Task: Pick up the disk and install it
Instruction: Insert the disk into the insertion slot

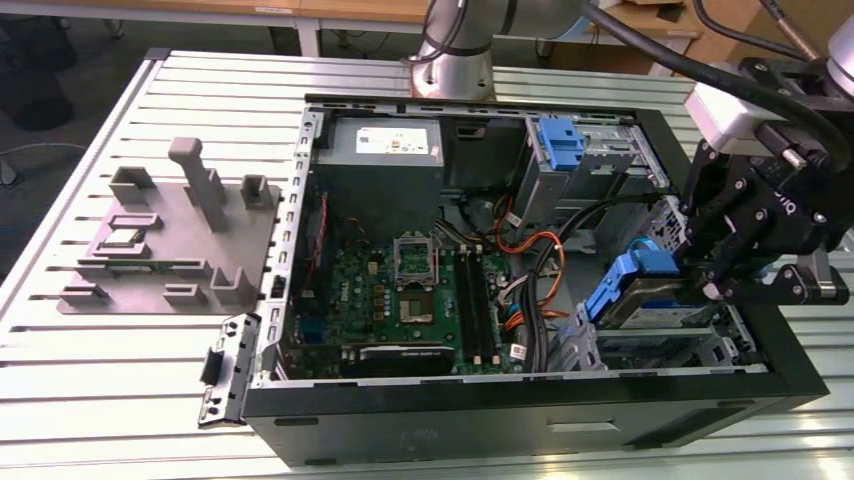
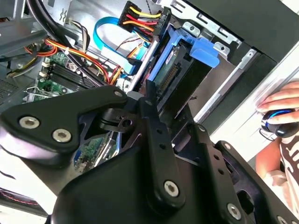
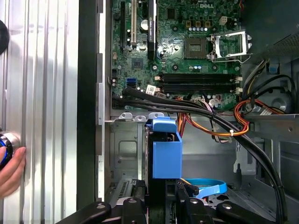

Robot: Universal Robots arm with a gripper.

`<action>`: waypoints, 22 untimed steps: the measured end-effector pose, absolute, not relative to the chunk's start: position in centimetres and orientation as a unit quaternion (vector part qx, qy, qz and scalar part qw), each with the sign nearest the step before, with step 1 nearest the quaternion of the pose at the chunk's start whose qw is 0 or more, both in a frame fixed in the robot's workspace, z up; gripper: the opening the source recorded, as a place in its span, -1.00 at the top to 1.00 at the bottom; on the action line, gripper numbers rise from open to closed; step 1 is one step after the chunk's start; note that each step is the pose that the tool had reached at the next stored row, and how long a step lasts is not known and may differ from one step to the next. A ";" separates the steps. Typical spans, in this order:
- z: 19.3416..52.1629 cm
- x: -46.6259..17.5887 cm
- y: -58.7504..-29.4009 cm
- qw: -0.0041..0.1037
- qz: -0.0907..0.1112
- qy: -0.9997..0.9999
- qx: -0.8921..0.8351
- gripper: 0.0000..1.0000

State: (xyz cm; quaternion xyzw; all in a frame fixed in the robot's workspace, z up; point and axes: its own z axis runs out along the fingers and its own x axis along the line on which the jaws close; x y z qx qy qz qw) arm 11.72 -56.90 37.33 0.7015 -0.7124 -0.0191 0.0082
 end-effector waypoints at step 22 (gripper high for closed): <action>36.4 10.4 -56.9 -0.003 -0.008 -0.712 0.702 0.16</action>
